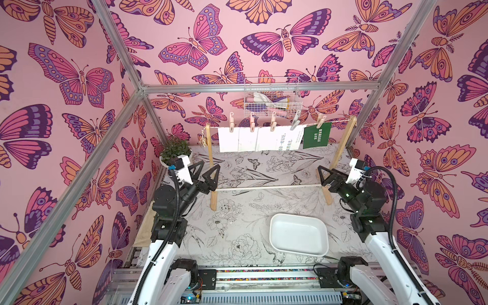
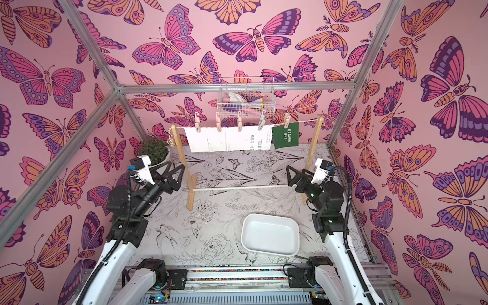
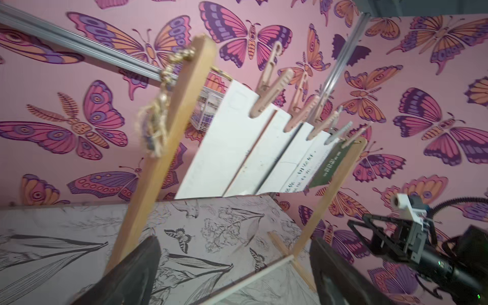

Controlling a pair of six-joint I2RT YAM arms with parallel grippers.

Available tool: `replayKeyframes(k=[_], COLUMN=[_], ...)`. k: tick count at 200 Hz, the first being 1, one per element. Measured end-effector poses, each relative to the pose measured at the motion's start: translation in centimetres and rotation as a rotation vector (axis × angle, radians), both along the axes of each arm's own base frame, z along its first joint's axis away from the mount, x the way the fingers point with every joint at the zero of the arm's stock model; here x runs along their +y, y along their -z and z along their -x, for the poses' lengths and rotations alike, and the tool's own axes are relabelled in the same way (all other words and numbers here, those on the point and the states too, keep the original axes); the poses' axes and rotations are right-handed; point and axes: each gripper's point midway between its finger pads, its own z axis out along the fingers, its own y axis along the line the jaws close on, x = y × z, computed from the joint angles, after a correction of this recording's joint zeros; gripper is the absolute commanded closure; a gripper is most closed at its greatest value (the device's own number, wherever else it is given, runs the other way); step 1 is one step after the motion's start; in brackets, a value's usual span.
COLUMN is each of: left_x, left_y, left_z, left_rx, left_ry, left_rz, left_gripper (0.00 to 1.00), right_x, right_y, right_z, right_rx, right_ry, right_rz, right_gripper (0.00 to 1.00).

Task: Remove the postcards from the strings
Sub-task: Pinch the postcard on the clothesline.

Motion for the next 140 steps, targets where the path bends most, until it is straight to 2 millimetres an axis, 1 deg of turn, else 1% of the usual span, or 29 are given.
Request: replayKeyframes(k=[15,29,46,55,60,80,94,117,129,140], left_x=[-3.0,-5.5,-8.7,-10.4,-11.4,-15.1,-17.1,-19.8,-21.2,-22.7], left_y=[0.3,0.6,1.2,1.6,1.7,2.4,2.8,4.2,5.0,5.5], left_z=[0.7,1.2,1.9,2.3,2.6,2.9,2.4,0.5,-0.7,-1.5], left_rx=[0.001,0.002,-0.007,-0.017,-0.025,-0.062,-0.097,-0.127,-0.134,-0.143], left_ry=[0.106,0.187,0.276,0.319,0.346,0.415,0.436,0.433,0.431,0.434], left_rz=[-0.026,-0.054,-0.100,-0.129,-0.145,-0.200,-0.219,-0.229,-0.234,-0.236], left_gripper=[0.11,0.13,0.13,0.13,0.14,0.14,0.14,0.15,0.15,0.16], right_x=[1.0,1.5,2.0,2.1,2.2,1.8,1.1,0.2,0.2,0.2], right_y=[-4.0,-6.7,-9.3,-10.5,-11.0,-12.9,-13.8,-15.1,-16.8,-18.8], right_z=[1.8,3.2,4.3,4.5,4.5,3.7,2.8,1.2,0.5,0.0], right_rx=[-0.089,-0.145,-0.183,-0.194,-0.199,-0.215,-0.226,-0.224,-0.235,-0.260], right_ry=[-0.064,-0.100,-0.121,-0.122,-0.122,-0.081,-0.033,0.032,0.042,0.044], right_rz=[0.004,0.014,0.032,0.041,0.047,0.057,0.067,0.103,0.132,0.160], right_gripper=[0.00,0.01,0.01,0.00,0.02,0.01,0.01,0.01,0.01,0.01])
